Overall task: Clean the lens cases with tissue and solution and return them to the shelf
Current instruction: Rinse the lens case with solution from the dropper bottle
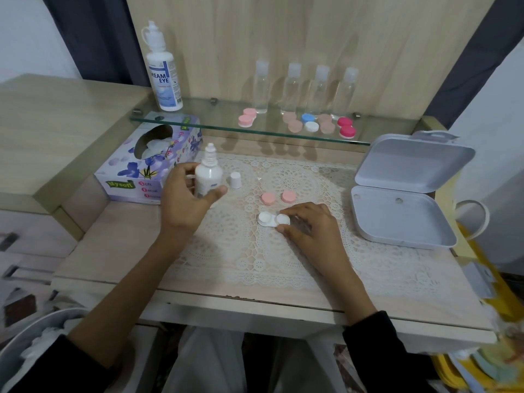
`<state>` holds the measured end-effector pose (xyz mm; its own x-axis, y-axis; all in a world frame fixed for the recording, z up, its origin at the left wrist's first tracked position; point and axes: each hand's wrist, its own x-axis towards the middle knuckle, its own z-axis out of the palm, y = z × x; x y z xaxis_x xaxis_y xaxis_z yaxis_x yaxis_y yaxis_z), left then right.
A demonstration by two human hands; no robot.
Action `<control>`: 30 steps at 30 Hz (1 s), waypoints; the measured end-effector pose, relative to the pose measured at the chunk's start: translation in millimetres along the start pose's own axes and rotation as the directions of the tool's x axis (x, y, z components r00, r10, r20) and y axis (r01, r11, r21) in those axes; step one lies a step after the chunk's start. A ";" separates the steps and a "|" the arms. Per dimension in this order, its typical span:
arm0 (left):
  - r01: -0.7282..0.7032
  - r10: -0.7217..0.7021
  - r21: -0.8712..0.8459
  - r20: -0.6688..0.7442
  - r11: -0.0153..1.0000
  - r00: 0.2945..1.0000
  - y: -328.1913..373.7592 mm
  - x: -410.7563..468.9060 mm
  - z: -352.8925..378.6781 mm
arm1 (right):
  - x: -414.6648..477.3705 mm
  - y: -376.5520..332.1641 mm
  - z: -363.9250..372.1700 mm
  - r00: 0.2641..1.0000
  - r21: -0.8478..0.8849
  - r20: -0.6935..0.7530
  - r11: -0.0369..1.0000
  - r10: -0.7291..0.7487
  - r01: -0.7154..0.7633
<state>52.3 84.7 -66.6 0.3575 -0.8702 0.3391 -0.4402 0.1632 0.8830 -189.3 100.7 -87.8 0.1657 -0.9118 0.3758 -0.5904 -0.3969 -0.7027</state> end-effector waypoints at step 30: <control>-0.348 0.257 0.149 0.429 0.925 0.866 11.8 -13.2 50.1 | 0.6 1.3 1.9 1.000 -0.032 -0.017 0.999 -0.003 0.003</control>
<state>1.2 74.7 -77.0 -0.1568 -0.9110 0.3814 -0.6544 0.3851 0.6508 -188.5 99.4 -89.7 0.1543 -0.9086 0.3881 -0.6153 -0.3958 -0.6817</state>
